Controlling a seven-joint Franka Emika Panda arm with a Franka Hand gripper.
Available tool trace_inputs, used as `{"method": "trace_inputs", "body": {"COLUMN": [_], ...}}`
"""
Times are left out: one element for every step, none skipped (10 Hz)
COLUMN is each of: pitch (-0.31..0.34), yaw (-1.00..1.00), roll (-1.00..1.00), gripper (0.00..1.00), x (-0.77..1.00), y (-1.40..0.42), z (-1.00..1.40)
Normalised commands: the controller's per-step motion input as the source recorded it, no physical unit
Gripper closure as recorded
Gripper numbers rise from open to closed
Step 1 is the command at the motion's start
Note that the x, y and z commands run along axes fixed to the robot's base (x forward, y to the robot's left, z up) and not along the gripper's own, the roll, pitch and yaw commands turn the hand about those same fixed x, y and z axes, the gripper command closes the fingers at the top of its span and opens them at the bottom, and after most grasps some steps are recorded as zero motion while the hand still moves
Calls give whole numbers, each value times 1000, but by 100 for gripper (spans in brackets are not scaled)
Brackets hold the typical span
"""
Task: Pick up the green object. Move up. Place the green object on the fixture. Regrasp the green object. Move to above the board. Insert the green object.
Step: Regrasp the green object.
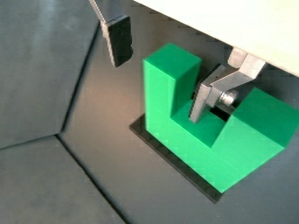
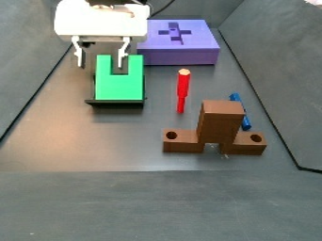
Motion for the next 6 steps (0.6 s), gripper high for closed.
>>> {"method": "trace_inputs", "body": {"pitch": [246, 237, 137, 106, 77, 0], "yaw": [0, 0, -29, 0, 0, 0], "roll": [131, 151, 43, 20, 9, 49], "gripper": [0, 0, 0, 0, 0, 0], "x": [11, 51, 14, 0, 0, 0], "y": [0, 0, 0, 0, 0, 0], "z": [-169, -34, 0, -49, 0, 0]}}
